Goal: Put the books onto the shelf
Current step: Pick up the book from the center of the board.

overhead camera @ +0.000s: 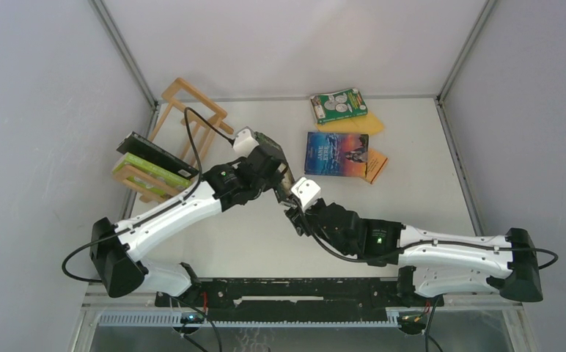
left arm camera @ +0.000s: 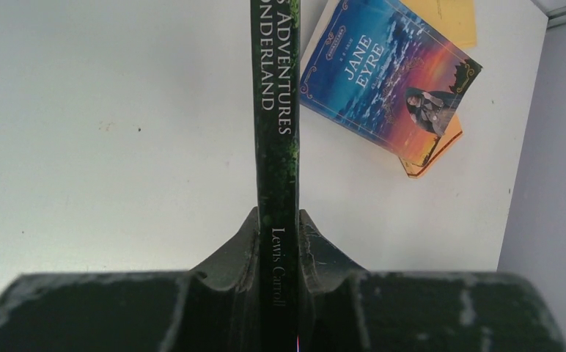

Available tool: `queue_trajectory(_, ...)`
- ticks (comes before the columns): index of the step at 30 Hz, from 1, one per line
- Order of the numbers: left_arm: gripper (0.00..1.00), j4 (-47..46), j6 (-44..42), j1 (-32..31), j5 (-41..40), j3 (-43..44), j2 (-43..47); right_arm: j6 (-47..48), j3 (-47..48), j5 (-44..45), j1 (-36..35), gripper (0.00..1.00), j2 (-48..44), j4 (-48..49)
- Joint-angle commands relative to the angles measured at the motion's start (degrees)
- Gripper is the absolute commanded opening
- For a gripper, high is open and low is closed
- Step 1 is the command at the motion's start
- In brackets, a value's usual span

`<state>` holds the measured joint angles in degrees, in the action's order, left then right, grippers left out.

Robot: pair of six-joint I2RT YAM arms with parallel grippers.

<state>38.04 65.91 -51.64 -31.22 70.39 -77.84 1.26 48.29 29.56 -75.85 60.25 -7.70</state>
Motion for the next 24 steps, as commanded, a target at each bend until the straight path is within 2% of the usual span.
queue_trajectory(1, 0.00, -2.0, -2.0, 0.6, 1.2, 4.6, 1.4, 2.7, 2.4, 1.8, -1.0, 0.53, 2.0, 4.5)
queue_trajectory(11, 0.00, -1.6, -3.2, 1.2, 2.9, 3.6, 2.6, 3.1, 6.2, 3.5, -1.7, 0.58, 8.4, 4.7)
queue_trajectory(20, 0.00, -4.0, -6.3, 1.3, 6.2, 1.8, 4.6, 4.1, 7.7, 3.4, -0.6, 0.58, 13.5, 5.1)
queue_trajectory(24, 0.00, -4.0, -6.4, 1.3, 7.7, 1.6, 4.8, 5.4, 7.8, 6.6, -0.4, 0.58, 15.2, 6.1)
